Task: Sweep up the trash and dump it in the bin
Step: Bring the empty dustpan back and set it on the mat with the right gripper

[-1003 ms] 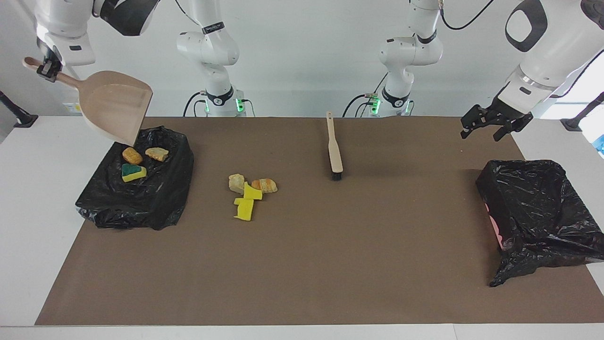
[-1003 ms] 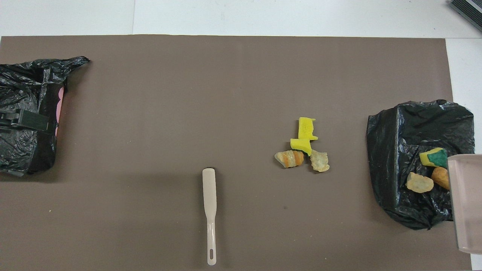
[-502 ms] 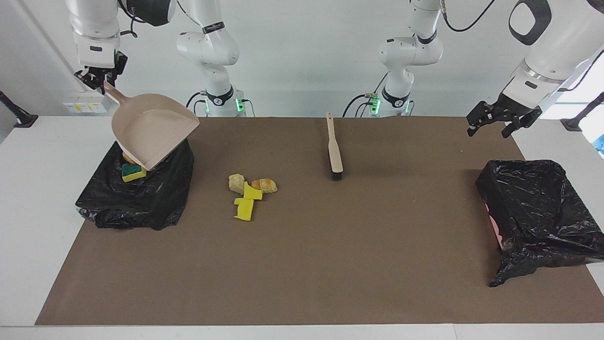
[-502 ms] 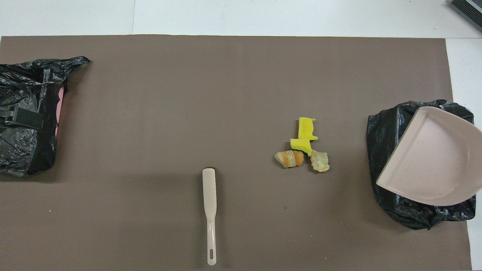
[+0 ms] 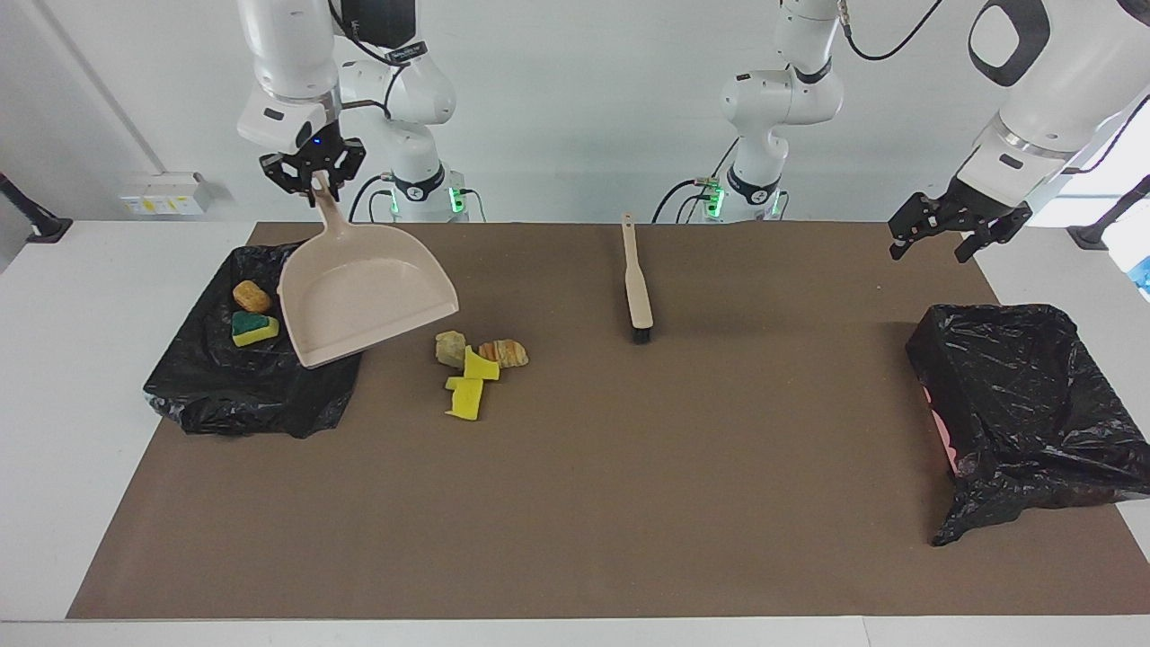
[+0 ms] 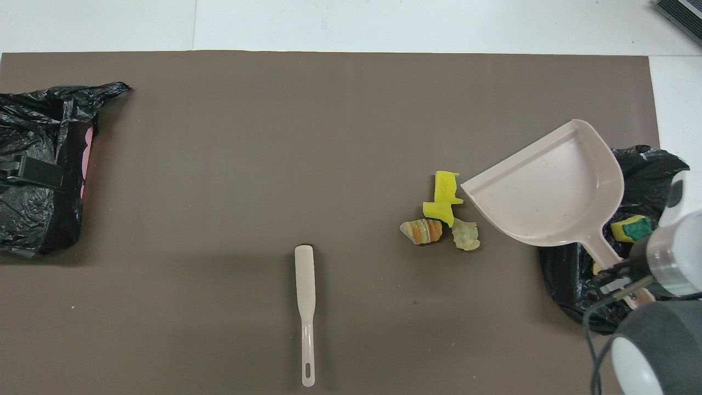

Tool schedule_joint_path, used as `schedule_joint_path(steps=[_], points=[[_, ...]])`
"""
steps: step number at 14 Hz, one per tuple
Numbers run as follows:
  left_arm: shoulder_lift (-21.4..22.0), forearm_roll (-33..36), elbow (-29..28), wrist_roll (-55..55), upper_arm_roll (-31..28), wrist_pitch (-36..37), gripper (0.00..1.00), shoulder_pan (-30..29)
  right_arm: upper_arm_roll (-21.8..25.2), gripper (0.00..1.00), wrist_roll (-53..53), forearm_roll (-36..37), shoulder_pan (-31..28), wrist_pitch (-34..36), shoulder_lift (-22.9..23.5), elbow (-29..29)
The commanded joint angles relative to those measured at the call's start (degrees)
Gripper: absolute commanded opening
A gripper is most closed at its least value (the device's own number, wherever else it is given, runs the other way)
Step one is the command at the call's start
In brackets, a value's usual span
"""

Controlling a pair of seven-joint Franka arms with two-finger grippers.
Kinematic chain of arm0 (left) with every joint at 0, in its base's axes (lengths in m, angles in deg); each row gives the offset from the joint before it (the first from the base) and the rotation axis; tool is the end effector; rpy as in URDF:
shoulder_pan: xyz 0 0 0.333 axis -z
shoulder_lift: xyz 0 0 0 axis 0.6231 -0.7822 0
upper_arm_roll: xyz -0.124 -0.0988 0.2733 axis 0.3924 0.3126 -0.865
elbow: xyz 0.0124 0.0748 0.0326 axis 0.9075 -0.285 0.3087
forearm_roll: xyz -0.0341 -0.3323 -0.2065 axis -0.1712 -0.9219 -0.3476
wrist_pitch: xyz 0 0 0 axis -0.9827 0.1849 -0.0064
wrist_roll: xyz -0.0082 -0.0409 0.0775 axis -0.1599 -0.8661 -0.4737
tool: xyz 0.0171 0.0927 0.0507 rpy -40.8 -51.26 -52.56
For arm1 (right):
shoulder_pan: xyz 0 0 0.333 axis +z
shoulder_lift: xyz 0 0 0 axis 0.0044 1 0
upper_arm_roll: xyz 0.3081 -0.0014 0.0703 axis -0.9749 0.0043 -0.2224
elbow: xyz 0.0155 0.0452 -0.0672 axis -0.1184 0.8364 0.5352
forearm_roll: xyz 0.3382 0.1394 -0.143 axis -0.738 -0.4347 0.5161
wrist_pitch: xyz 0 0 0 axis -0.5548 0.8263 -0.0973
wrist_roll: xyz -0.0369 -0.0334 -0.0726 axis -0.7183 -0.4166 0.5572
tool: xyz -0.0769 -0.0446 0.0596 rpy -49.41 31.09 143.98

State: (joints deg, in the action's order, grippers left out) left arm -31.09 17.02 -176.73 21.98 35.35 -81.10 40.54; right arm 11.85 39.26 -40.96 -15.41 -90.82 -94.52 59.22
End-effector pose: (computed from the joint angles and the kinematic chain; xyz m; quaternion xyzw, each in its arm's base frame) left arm 0.5576 0.0024 0.6146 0.9986 -0.0478 -0.0148 0.0163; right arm 0.4505 0.0579 0.5836 0.9724 0.2033 -0.0795 0.0822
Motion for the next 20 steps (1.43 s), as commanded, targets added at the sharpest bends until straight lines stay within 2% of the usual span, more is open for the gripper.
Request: schedule_joint_path(steps=[1,3,5,7,11,13,16,17,20], points=[[-0.69,1.11,1.36,0.73,0.42,1.32,1.0,-0.33,-5.6,0.0,14.49,-3.97,-0.59,0.38,6.71,-5.95],[-0.69,1.11,1.36,0.65,0.42,1.32,1.0,-0.33,-10.0,0.0,25.83,-5.03,0.36,-3.02,12.33,-7.46],[-0.69,1.11,1.36,0.65,0.42,1.32,1.0,-0.33,-10.19,0.0,33.32,-4.16,6.32,-8.21,17.43,-7.64],[-0.69,1.11,1.36,0.65,0.42,1.32,1.0,-0.33,-10.19,0.0,40.53,-3.63,10.9,-12.26,24.37,-10.52],[-0.69,1.11,1.36,0.65,0.42,1.32,1.0,-0.33,-10.1,0.0,49.67,2.6,17.23,-14.2,37.73,-20.98],[-0.69,1.11,1.36,0.65,0.42,1.32,1.0,-0.33,-9.93,0.0,56.26,5.07,21.27,-17.97,43.71,-25.19],[-0.69,1.11,1.36,0.65,0.42,1.32,1.0,-0.33,-9.23,0.0,63.75,9.37,27.6,-22.02,53.55,-34.59],[-0.69,1.11,1.36,0.65,0.42,1.32,1.0,-0.33,-9.05,0.0,63.94,10.08,28.66,-22.29,55.67,-37.06],[-0.69,1.11,1.36,0.65,0.42,1.32,1.0,-0.33,-9.05,0.0,64.03,10.35,29.64,-27.2,57.79,-38.31]])
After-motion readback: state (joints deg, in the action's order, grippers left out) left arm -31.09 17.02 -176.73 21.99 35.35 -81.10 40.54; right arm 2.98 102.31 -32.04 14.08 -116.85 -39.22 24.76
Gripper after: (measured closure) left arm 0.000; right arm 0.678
